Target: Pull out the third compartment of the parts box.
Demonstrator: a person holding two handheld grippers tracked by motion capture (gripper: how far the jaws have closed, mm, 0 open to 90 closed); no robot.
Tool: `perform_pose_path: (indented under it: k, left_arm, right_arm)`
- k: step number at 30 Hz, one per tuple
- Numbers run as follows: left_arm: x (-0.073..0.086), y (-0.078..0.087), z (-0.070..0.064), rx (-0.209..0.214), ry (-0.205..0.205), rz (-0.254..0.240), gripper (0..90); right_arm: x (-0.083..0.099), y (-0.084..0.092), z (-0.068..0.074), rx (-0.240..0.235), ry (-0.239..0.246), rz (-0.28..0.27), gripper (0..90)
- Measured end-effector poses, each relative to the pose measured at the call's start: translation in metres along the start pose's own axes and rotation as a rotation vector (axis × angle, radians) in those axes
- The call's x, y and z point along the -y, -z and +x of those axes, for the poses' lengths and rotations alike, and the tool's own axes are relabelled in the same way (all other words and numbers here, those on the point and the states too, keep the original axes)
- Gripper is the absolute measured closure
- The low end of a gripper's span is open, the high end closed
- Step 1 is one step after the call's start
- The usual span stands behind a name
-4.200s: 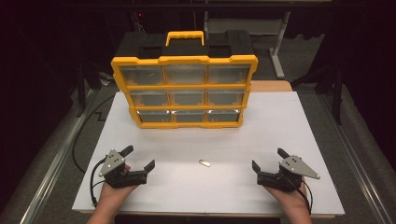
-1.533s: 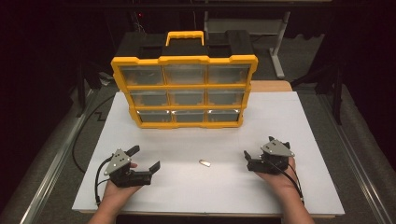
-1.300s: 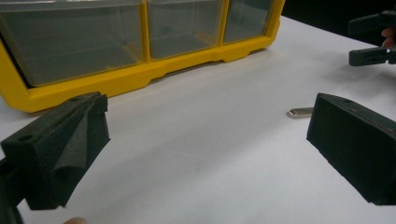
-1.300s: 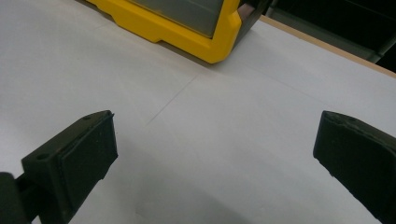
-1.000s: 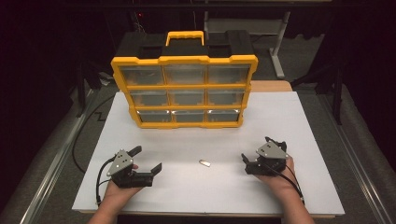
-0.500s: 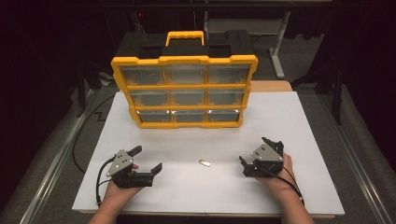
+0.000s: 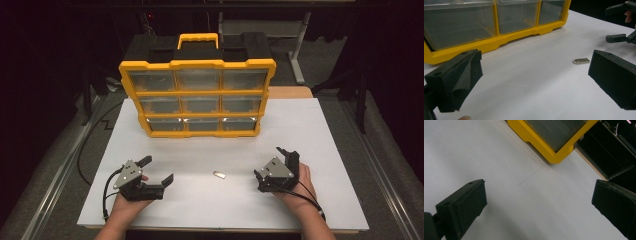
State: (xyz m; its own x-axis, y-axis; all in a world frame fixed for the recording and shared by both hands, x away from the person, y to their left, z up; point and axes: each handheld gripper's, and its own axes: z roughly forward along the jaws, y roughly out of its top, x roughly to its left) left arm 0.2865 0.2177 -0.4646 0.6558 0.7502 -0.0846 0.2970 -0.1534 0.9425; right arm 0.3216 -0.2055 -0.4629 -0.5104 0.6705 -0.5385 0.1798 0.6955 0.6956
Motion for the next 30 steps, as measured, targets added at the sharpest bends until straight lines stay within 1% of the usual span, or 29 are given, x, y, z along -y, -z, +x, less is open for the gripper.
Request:
perform_pose_path:
  k: [1,2,3,4,5,6,8,9,10,12,14,16,17,18,19,20,21,22,23,24,26,28,30]
  left_arm:
    - [0.0,0.0,0.0,0.0,0.0,0.0,0.2]
    - [0.0,0.0,0.0,0.0,0.001,-0.002,0.2]
    - [0.0,0.0,0.0,0.0,0.001,-0.002,0.2]
    - [0.0,0.0,0.0,-0.001,0.004,-0.004,0.2]
    - [0.0,0.0,0.0,-0.001,0.004,-0.004,0.2]
    - [0.0,0.0,0.001,-0.001,0.004,-0.004,0.2]
    - [0.0,0.0,0.0,-0.001,0.003,-0.003,0.2]
    - [0.0,0.0,0.0,0.0,0.002,-0.003,0.2]
    - [0.0,0.0,0.0,-0.001,0.001,-0.003,0.2]
    - [0.0,0.0,0.0,-0.001,0.003,-0.003,0.2]
    - [0.0,0.0,0.001,-0.002,0.004,-0.004,0.2]
    - [0.0,0.0,0.001,-0.002,0.004,-0.003,0.2]
    - [0.0,0.0,0.001,-0.002,0.004,-0.004,0.2]
    - [0.0,0.0,0.001,-0.002,0.004,-0.004,0.2]
    - [0.0,0.0,0.001,-0.002,0.004,-0.004,0.2]
    - [0.0,0.0,0.001,-0.002,0.004,-0.004,0.2]
    - [0.0,0.0,0.001,-0.002,0.004,-0.004,0.2]
    - [0.0,0.0,0.001,-0.002,0.004,-0.003,0.2]
    - [0.0,0.0,0.001,-0.002,0.004,-0.003,0.2]
    - [0.0,0.0,0.001,-0.002,0.004,-0.003,0.2]
    - [0.0,0.0,0.001,-0.002,0.005,-0.003,0.2]
    - [0.0,0.0,0.001,-0.003,0.011,-0.005,0.2]
    - [0.0,0.0,0.001,-0.003,0.014,-0.007,0.2]
  right_arm:
    - [-0.001,0.0,0.001,0.002,0.014,-0.002,0.2]
    - [-0.002,0.001,0.002,0.005,0.039,0.001,0.2]
    - [-0.002,0.001,0.002,0.005,0.039,0.001,0.2]
    - [-0.003,0.001,0.003,0.004,0.055,0.0,0.2]
    - [-0.003,0.001,0.003,0.004,0.055,0.0,0.2]
    - [-0.003,0.002,0.005,0.005,0.091,-0.001,0.2]
    - [-0.003,0.002,0.006,0.005,0.092,0.002,0.2]
    - [-0.004,0.002,0.007,0.008,0.109,0.005,0.2]
    - [-0.004,0.002,0.008,0.009,0.109,0.007,0.2]
    - [-0.005,0.002,0.008,0.011,0.141,0.004,0.2]
    - [-0.006,0.003,0.01,0.014,0.154,0.008,0.2]
    - [-0.006,0.004,0.011,0.015,0.156,0.01,0.2]
    - [-0.007,0.004,0.011,0.021,0.185,0.01,0.2]
    - [-0.007,0.004,0.013,0.03,0.2,0.021,0.2]
    - [-0.007,0.004,0.013,0.03,0.2,0.021,0.2]
    - [-0.008,0.005,0.015,0.04,0.224,0.024,0.2]
    - [-0.008,0.005,0.015,0.04,0.224,0.024,0.2]
    - [-0.01,0.006,0.015,0.052,0.268,0.031,0.2]
    - [-0.01,0.006,0.015,0.052,0.268,0.031,0.2]
    - [-0.011,0.006,0.017,0.062,0.286,0.032,0.2]
    - [-0.011,0.007,0.018,0.061,0.293,0.037,0.2]
    - [-0.012,0.007,0.019,0.073,0.32,0.034,0.2]
    - [-0.013,0.008,0.019,0.075,0.346,0.04,0.2]
